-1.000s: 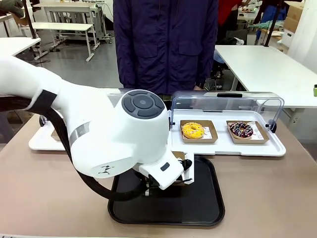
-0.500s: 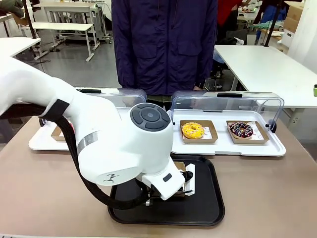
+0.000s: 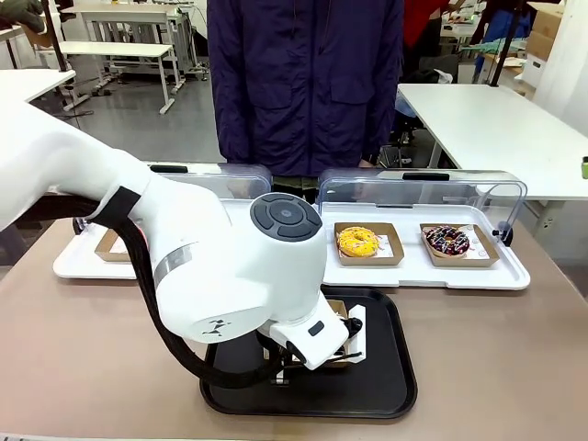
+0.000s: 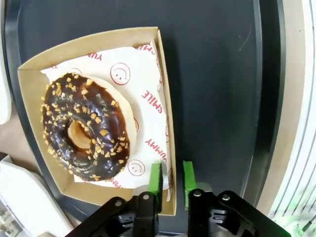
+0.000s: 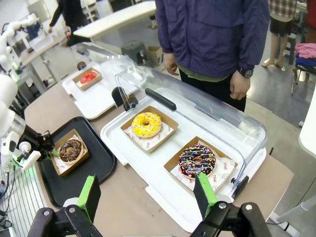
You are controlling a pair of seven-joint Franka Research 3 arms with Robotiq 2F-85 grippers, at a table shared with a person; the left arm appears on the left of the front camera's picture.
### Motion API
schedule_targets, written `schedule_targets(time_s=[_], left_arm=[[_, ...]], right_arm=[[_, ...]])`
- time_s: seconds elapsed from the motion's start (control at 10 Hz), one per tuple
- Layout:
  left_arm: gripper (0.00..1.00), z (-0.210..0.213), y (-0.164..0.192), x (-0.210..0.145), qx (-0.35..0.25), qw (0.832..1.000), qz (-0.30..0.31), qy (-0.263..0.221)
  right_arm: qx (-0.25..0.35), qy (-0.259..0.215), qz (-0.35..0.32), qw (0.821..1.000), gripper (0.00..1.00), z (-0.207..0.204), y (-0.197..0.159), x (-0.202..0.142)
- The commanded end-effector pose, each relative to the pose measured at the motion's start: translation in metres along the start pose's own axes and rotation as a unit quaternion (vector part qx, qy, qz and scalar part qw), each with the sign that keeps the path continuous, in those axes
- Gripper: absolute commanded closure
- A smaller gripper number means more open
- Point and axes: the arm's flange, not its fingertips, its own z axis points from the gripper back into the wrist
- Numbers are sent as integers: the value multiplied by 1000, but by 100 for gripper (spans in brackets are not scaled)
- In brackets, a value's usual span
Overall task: Move the second donut from the left to the tray.
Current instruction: Pick up the Paper togo box containing the Donut indicated by the person and place it on the Handle tray.
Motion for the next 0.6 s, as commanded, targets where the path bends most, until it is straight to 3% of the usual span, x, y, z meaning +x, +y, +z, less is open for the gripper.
schedule_targets(time_s=[0.0,0.2,0.3,0.4,0.5], left_arm=[[0,10,6,-6,-28,999,6,-20],[0,31,9,-19,-19,999,25,-28],[7,46,8,-25,-7,999,27,-38],[0,57,6,-29,-1,999,26,-43],[0,66,4,-33,3,999,16,-45]], right_arm=[[3,-15,11,1000,0,-1,-2,2],[3,-15,11,1000,0,-1,-2,2],[3,-15,11,1000,0,-1,-2,2],[3,-15,11,1000,0,-1,-2,2],[3,-15,11,1000,0,-1,-2,2]])
